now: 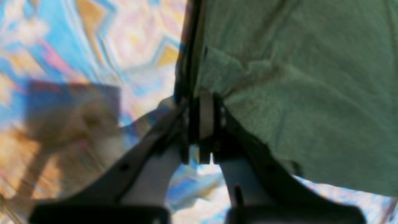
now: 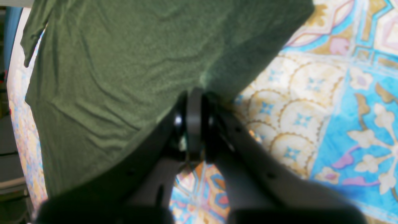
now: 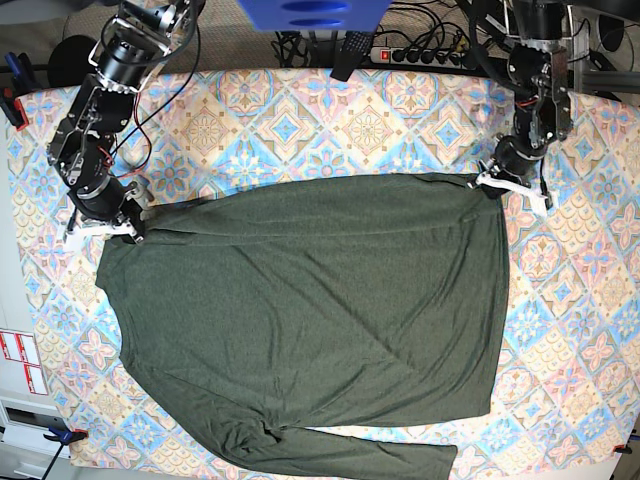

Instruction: Fold the T-shirt properly

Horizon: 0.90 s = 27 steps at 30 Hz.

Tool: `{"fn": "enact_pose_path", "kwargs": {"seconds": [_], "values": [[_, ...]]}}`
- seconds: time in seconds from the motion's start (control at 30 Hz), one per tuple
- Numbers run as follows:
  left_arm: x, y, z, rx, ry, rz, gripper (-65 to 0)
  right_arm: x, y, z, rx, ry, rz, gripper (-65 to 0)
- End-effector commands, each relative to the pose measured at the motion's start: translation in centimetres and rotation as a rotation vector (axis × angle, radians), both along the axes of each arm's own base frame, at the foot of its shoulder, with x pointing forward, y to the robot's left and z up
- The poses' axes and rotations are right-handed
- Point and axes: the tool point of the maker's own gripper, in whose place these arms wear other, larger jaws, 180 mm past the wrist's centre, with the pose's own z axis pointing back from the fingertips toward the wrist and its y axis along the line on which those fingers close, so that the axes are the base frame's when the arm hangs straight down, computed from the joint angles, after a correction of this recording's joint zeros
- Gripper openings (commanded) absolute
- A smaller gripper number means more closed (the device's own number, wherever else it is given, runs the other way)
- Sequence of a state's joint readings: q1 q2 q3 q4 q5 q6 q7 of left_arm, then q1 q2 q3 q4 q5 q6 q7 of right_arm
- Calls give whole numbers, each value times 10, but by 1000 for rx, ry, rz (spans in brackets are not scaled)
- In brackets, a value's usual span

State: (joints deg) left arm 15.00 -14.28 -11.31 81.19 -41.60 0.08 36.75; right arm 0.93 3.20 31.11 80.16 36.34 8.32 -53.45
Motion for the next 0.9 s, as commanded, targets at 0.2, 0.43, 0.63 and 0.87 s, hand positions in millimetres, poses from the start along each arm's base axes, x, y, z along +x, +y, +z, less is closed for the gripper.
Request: {"fn": "enact_pose_path", "kwargs": {"seconds": [0.2,0.43,0.63,0.87], "values": [[6,18,24,21,-56,30,-650,15,-2,21,32,-88,-10,-650],[43,19,66,37,-193,29,-650,15,-3,22,26,-90,-12,-650],[81,21,95,35,-289,37,-650,28,-3,29,30,-115,-15,-650],[116,27,107,17,-331,64,-650,52,4,30,84,-128,-16,-650]]}}
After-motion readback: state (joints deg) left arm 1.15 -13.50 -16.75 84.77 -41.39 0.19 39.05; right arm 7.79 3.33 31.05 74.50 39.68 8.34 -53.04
